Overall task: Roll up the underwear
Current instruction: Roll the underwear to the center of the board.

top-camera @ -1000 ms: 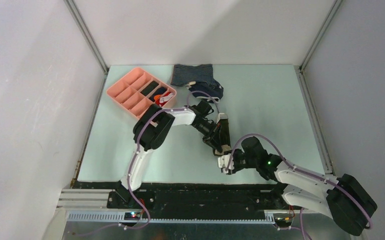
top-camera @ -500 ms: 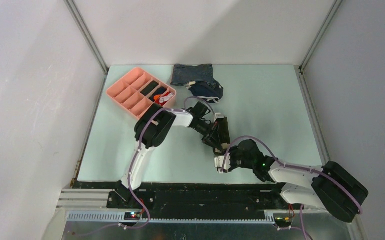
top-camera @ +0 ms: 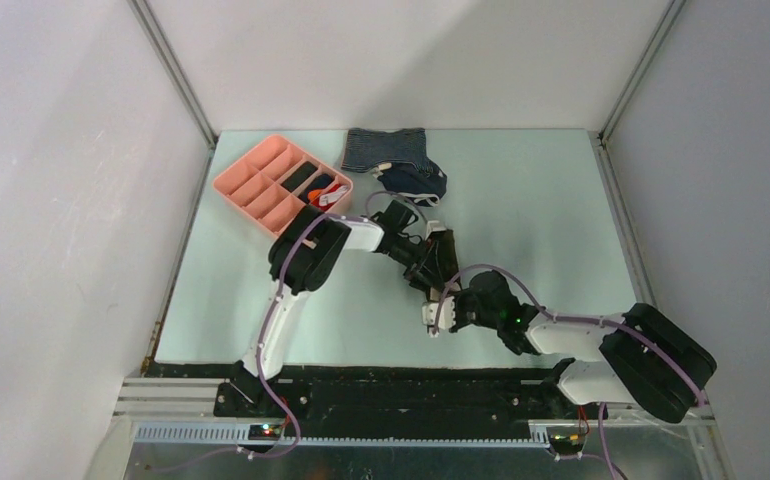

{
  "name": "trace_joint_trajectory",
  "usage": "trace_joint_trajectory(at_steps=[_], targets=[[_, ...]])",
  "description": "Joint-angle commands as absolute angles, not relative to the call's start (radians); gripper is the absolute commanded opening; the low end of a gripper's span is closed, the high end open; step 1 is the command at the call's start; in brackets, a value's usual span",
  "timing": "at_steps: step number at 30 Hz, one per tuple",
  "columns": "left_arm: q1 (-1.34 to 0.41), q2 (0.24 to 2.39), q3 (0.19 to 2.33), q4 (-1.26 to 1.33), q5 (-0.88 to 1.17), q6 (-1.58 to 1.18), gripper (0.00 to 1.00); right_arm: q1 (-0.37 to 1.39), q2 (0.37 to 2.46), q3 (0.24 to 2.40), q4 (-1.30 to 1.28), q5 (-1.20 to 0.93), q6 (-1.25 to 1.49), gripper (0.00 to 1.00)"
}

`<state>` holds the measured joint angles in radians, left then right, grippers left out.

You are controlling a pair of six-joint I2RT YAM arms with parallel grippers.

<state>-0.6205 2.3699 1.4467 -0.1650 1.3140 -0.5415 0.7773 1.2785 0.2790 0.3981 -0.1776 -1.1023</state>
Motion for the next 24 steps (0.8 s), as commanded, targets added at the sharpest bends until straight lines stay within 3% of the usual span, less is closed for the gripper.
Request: trace_joint_trajectory(at_steps=[1, 4, 6, 13, 17, 24], targets=[[-0.582, 2.336, 1.445, -0.33, 1.179, -0.483, 0.53, 0.767, 1.314, 0.362, 0.202, -0.275, -1.109, 0.11], [-0.54, 2.238, 1.402, -0.34, 1.038, -0.433, 0.67, 0.737, 1.307, 0.474, -0.023, -0.358, -1.116, 0.09], [-0.503, 2.144, 1.37, -0.318, 0.945, -0.427, 0.7, 0.723, 1.31, 0.554, -0.19, -0.471, -1.139, 0.07], [-0.377, 1.852, 1.269, -0.297, 0.718, -0.393, 0.72, 0.705, 1.473, 0.839, -0.672, -0.613, -1.149, 0.04], [-0.339, 1.733, 1.199, -0.303, 0.674, -0.362, 0.71, 0.647, 1.6, 1.015, -0.837, -0.691, -1.068, 0.04], [-0.33, 1.518, 1.047, -0.271, 0.603, -0.227, 0.7, 0.573, 1.768, 1.138, -0.983, -0.822, -0.983, 0.03]])
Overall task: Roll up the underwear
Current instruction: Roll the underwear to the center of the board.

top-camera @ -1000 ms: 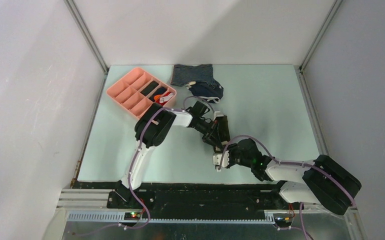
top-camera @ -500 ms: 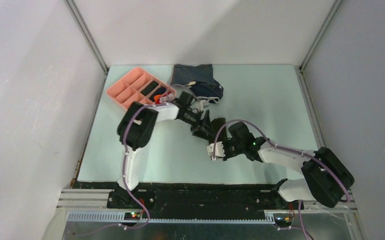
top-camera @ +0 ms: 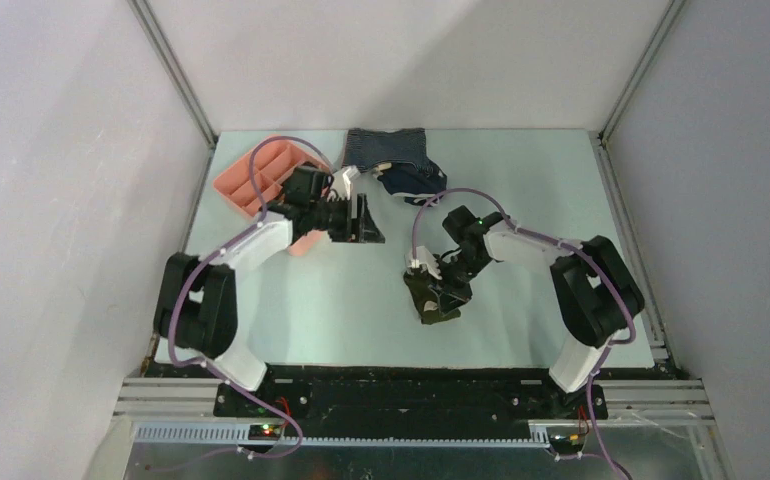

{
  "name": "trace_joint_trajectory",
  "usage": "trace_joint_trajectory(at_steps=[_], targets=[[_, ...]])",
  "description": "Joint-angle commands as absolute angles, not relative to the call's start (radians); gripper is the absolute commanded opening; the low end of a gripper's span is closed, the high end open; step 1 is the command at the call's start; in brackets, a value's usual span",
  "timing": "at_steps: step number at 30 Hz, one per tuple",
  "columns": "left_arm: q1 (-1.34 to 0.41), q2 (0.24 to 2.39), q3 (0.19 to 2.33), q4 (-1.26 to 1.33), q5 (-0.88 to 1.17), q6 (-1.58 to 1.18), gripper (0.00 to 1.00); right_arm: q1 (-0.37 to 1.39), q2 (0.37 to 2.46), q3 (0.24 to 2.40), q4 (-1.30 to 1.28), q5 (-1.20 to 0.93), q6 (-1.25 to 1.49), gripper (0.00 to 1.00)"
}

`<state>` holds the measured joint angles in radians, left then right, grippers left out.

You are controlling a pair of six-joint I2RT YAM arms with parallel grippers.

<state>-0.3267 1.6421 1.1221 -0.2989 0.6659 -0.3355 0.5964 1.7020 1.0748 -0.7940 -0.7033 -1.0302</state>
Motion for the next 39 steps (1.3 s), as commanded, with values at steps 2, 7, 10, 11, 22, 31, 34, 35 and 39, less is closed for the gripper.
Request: trace_joint_trajectory(at_steps=[2, 7, 10, 11, 22, 31, 34, 35, 39], targets=[[-0.342, 1.437, 0.969, -0.194, 0.595, -0.173, 0.7, 0.552, 1.828, 1.183, -1.047, -0.867, -0.976, 0.03], [-0.49, 1.231, 0.764, -0.019, 0.53, 0.13, 0.7, 0.498, 1.977, 1.259, -1.128, -0.939, -0.916, 0.02], [-0.656, 1.198, 0.697, 0.043, 0.484, 0.287, 0.7, 0.466, 2.066, 1.315, -1.195, -0.97, -0.902, 0.01], [-0.715, 1.199, 0.666, 0.083, 0.478, 0.347, 0.7, 0.457, 2.11, 1.347, -1.211, -0.988, -0.899, 0.01], [-0.945, 1.376, 0.504, 0.551, 0.414, 0.679, 0.71, 0.348, 2.498, 1.691, -1.472, -1.062, -0.738, 0.0], [-1.01, 1.514, 0.482, 0.672, 0.308, 0.687, 0.71, 0.379, 2.516, 1.701, -1.445, -1.021, -0.678, 0.0], [-1.012, 1.566, 0.48, 0.704, 0.271, 0.693, 0.7, 0.38, 2.514, 1.698, -1.439, -1.017, -0.67, 0.0], [-1.012, 1.577, 0.484, 0.699, 0.267, 0.694, 0.69, 0.379, 2.515, 1.697, -1.437, -1.017, -0.669, 0.0], [-1.014, 1.663, 0.507, 0.677, 0.239, 0.705, 0.6, 0.38, 2.518, 1.698, -1.435, -1.016, -0.663, 0.0]])
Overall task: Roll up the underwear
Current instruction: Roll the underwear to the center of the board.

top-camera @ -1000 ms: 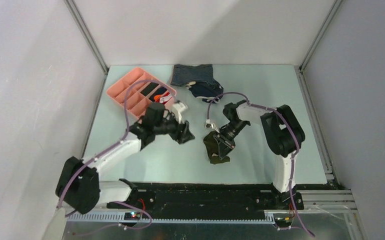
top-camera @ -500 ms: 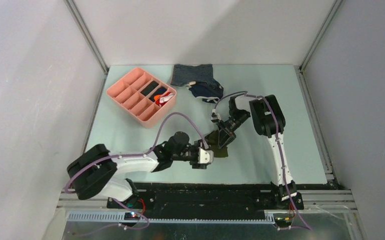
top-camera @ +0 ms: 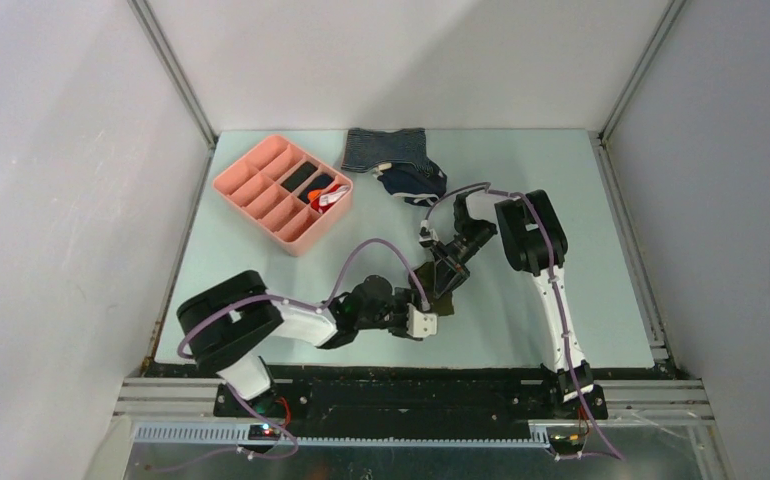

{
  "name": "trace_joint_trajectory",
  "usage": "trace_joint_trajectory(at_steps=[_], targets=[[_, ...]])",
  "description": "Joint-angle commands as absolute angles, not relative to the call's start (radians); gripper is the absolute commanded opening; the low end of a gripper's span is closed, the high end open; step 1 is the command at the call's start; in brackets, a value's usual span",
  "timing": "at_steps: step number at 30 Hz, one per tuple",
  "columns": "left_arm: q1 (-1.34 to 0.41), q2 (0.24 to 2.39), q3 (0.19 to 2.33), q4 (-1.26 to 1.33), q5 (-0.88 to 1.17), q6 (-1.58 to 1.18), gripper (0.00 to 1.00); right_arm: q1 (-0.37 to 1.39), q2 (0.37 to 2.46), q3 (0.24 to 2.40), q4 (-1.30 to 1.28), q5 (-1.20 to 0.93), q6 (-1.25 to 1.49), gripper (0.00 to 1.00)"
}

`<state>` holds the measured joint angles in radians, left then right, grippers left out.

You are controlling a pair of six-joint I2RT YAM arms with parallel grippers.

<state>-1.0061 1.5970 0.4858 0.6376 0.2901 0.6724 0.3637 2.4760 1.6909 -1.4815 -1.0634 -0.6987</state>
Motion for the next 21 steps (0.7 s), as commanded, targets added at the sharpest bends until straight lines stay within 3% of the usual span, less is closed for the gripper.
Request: trace_joint_trajectory(at_steps=[1, 5, 8, 10, 12, 14, 15, 17, 21], targets=[[-1.015, 1.675, 0.516, 0.674, 0.226, 0.702, 0.59, 0.381, 2.517, 1.698, -1.434, -1.016, -0.663, 0.0], [-1.014, 1.74, 0.555, 0.62, 0.211, 0.681, 0.47, 0.379, 2.513, 1.691, -1.424, -1.016, -0.655, 0.0], [-1.014, 1.777, 0.605, 0.509, 0.245, 0.671, 0.32, 0.378, 2.506, 1.685, -1.407, -1.012, -0.635, 0.0], [-1.014, 1.8, 0.645, 0.42, 0.281, 0.665, 0.22, 0.375, 2.497, 1.678, -1.391, -1.013, -0.623, 0.06], [-1.013, 1.813, 0.67, 0.337, 0.339, 0.67, 0.12, 0.366, 2.482, 1.672, -1.369, -1.013, -0.61, 0.24], [-1.011, 1.81, 0.682, 0.26, 0.403, 0.683, 0.02, 0.354, 2.465, 1.72, -1.4, -1.015, -0.628, 0.59], [-1.012, 1.807, 0.685, 0.22, 0.434, 0.682, 0.0, 0.349, 2.446, 1.789, -1.447, -1.022, -0.654, 0.88], [-1.006, 1.809, 0.697, 0.164, 0.479, 0.674, 0.0, 0.327, 2.387, 1.875, -1.472, -1.009, -0.677, 0.98], [-0.982, 1.815, 0.724, 0.087, 0.522, 0.659, 0.0, 0.287, 2.159, 1.843, -1.362, -0.883, -0.748, 1.0]])
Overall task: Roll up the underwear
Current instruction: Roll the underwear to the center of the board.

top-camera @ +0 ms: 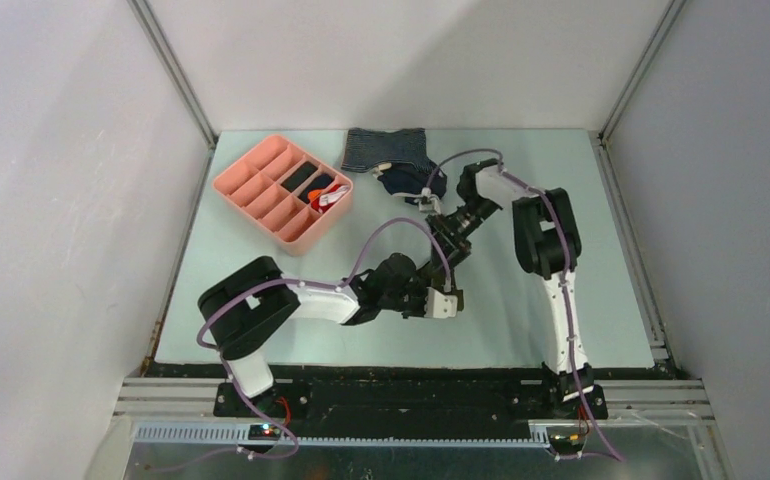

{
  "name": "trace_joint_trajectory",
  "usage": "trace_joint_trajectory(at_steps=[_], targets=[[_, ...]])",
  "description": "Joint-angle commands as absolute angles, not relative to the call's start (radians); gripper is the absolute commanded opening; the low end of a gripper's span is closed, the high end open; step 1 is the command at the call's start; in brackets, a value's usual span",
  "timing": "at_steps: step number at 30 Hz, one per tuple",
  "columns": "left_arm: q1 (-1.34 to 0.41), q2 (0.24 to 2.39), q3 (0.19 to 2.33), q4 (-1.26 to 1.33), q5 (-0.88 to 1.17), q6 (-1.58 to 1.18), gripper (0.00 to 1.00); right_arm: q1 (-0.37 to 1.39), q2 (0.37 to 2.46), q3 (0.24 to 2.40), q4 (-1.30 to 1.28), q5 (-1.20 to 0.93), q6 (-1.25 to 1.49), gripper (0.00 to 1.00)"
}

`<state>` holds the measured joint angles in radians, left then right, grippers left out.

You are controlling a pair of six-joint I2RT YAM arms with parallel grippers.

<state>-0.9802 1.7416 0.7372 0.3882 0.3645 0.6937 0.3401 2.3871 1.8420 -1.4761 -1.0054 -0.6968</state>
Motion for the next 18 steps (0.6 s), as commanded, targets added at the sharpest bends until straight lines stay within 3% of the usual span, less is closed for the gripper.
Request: trace_joint_trajectory(at_steps=[1, 6, 11, 14, 18], targets=[[-0.973, 1.815, 0.727, 0.083, 0.524, 0.654, 0.0, 0.274, 2.117, 1.799, -1.28, -0.867, -0.743, 0.99], [-0.939, 1.835, 0.734, 0.072, 0.557, 0.575, 0.0, 0.17, 1.715, 1.543, -0.822, -0.761, -0.531, 1.0], [-0.908, 1.864, 0.74, 0.113, 0.628, 0.493, 0.0, 0.161, 1.2, 1.043, -0.228, -0.491, -0.425, 1.0], [-0.891, 1.879, 0.752, 0.118, 0.674, 0.467, 0.0, 0.193, 1.062, 0.892, -0.185, -0.446, -0.435, 0.99], [-0.872, 1.892, 0.769, 0.102, 0.731, 0.437, 0.0, 0.263, 0.97, 0.8, -0.394, -0.522, -0.543, 0.99]])
